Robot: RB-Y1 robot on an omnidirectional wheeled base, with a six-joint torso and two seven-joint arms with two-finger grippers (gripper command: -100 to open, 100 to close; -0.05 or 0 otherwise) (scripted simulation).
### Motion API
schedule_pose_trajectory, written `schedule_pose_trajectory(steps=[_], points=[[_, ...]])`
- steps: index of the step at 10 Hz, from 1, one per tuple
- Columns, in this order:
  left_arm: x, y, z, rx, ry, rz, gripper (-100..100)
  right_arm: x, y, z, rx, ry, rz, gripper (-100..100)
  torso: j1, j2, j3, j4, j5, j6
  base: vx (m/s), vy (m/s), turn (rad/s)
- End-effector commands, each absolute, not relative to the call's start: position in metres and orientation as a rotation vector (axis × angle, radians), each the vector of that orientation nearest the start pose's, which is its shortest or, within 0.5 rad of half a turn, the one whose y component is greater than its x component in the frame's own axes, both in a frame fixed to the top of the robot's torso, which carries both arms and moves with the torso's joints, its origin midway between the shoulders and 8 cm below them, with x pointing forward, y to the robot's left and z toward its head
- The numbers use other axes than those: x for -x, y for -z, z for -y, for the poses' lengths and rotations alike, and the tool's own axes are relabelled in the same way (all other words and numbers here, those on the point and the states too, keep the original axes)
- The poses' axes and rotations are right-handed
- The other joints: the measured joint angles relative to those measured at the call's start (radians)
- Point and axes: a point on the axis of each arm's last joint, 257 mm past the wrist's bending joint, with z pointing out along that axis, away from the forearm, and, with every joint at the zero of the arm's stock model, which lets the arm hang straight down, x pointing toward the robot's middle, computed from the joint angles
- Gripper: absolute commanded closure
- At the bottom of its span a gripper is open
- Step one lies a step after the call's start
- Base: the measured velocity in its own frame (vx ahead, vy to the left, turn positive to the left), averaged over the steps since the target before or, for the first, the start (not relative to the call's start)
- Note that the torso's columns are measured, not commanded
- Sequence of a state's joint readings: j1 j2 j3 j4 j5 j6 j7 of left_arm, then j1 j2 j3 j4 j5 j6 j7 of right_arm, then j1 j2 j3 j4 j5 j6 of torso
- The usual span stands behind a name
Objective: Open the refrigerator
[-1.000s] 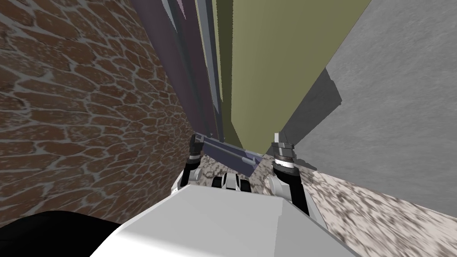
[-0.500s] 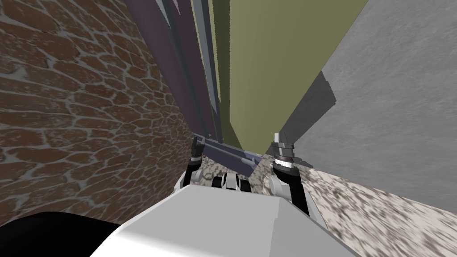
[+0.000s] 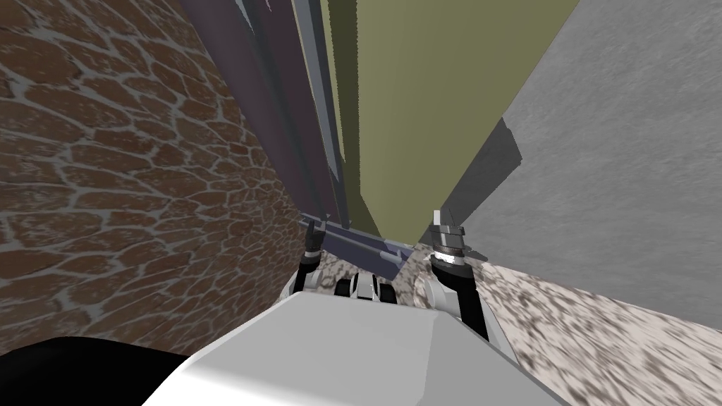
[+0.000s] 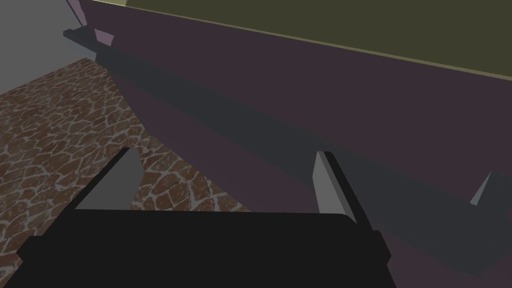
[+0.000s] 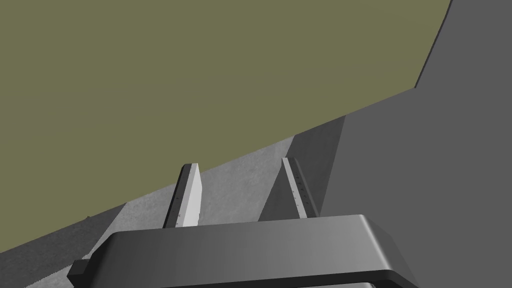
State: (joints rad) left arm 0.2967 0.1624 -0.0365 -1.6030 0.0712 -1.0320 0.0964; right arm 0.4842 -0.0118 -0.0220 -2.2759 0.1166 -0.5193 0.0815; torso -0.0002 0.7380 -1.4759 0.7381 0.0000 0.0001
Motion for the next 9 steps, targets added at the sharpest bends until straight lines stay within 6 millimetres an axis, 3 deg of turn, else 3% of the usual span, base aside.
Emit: schedule_pose_trajectory(steps=[1, 9], points=[[-0.372, 0.117, -0.271, 0.587, 1.503, -0.652, -100, -0.344, -0.030, 0.269, -0.517, -1.143, -0.685, 0, 0.000, 0.000, 0.000, 0.000, 0.000, 0.000, 0.024, 0.004, -0.068], [-0.367, 0.161, -0.264, 0.590, 1.505, -0.682, -100, -0.344, -0.030, 0.269, -0.517, -1.143, -0.685, 0, 0.000, 0.000, 0.000, 0.000, 0.000, 0.000, 0.027, 0.007, -0.058]])
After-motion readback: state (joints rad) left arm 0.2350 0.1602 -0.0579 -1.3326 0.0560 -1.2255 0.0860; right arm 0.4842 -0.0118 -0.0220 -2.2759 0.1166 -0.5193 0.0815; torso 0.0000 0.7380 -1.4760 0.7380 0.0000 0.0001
